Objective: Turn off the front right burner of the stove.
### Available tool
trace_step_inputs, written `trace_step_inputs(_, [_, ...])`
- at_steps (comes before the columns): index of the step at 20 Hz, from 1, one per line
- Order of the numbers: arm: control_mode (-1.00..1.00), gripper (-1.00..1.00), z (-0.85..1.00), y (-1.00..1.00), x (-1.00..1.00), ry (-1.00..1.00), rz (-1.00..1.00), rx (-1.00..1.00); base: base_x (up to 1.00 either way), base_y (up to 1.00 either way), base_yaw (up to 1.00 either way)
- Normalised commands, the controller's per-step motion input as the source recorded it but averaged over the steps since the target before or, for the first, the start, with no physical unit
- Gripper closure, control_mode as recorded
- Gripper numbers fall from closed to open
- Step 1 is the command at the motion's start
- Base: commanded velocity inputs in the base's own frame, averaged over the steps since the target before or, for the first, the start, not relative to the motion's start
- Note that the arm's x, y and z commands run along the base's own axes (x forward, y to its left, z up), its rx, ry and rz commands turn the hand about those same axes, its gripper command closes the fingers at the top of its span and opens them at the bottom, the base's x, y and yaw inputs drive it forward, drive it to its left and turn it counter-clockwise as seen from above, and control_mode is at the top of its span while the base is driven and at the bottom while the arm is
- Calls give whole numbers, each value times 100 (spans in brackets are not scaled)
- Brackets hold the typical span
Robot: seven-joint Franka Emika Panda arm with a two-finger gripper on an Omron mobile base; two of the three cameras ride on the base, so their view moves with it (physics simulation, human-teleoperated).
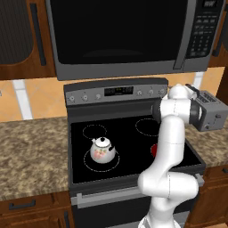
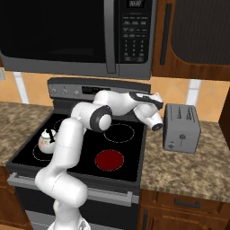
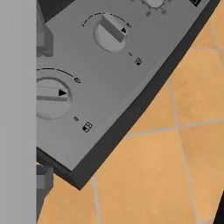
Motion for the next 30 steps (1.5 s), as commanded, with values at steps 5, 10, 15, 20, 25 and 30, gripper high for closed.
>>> trace_step_inputs(5, [-100,-100,0,16,0,1,-1,-6,0,0,0])
trace_step_inputs(10, [-100,-100,0,10,0,1,0,-1,0,0,0])
trace_step_inputs(15, [-100,-100,-4,0,18,0,-2,0,0,0,0])
trace_step_inputs(20, [-100,-100,-2,-2,7,0,0,0,0,0,0])
trace_step_inputs(25, [-100,100,-3,0,1,0,0,0,0,0,0])
trace_step_inputs(30, [-100,100,0,0,0,0,0,0,0,0,0])
